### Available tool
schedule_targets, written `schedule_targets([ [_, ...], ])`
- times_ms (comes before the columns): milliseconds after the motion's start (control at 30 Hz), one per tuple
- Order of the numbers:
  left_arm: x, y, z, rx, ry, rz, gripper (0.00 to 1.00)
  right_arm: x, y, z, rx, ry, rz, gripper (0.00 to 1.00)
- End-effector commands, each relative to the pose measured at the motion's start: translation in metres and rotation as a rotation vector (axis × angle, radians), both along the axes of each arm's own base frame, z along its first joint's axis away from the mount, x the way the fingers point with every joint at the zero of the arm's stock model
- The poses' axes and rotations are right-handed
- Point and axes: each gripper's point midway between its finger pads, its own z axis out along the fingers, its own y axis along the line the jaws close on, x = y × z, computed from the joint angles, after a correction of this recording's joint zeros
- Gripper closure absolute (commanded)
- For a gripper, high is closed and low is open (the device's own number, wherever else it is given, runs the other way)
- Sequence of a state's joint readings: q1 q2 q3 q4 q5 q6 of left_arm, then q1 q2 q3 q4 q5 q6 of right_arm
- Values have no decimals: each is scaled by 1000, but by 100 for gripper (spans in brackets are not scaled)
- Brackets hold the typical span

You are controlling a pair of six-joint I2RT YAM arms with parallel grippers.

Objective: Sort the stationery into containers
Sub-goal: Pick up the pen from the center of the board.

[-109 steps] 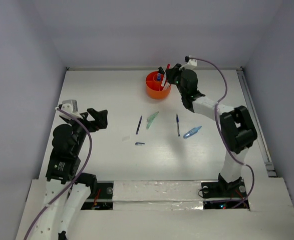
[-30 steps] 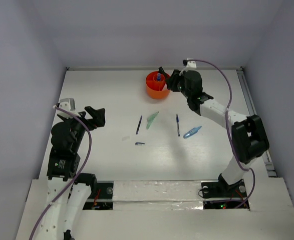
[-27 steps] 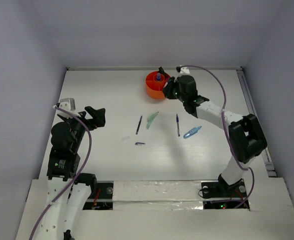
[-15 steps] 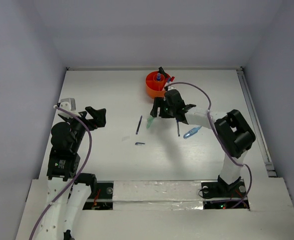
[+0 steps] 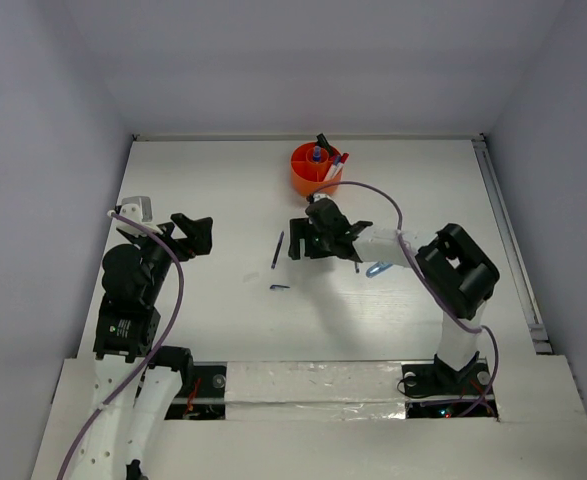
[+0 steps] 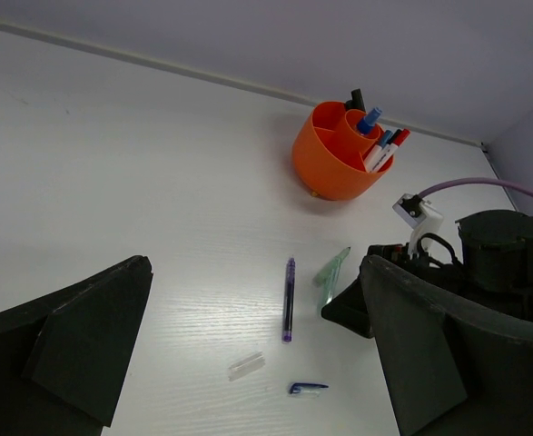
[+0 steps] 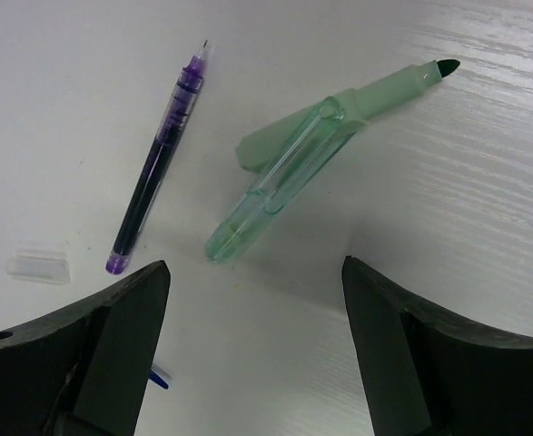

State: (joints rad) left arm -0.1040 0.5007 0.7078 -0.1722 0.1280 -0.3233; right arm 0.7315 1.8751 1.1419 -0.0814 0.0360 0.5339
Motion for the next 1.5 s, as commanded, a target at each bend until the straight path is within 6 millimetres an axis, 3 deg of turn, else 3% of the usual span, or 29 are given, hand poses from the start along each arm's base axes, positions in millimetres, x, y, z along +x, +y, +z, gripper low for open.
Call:
schedule_targets([
  [0,-1,-3,20,-7,-68,-14,1,2,-6,-12,-75,8,-10,18],
  [200,-1,-3,21,-7,-69,-15,1,9,-5,-19,-181,-13,-16,27],
  [367,-2,-2,21,-7,-71,-12,1,13,-18,-25,-263,-17,-43,38],
  [400,-2,-2,21,-7,-71,-12,1,12,-21,-26,-272,-19,-47,44],
  [533,-1,-2,21,-7,-69,-12,1,7,-32,-26,-303,-24,-54,49],
  [700,-1,-2,21,-5,-70,-9,1,-1,-39,-28,-304,-23,-39,55],
  [1067,0,-2,20,-6,-68,-10,1,-13,-41,-30,-298,-13,19,56],
  [1200,0,-1,20,-6,-66,-6,1,-9,-38,-27,-294,-33,40,75],
  [1467,1,-1,20,-9,-70,-4,1,-8,-28,2,-243,-114,93,98],
])
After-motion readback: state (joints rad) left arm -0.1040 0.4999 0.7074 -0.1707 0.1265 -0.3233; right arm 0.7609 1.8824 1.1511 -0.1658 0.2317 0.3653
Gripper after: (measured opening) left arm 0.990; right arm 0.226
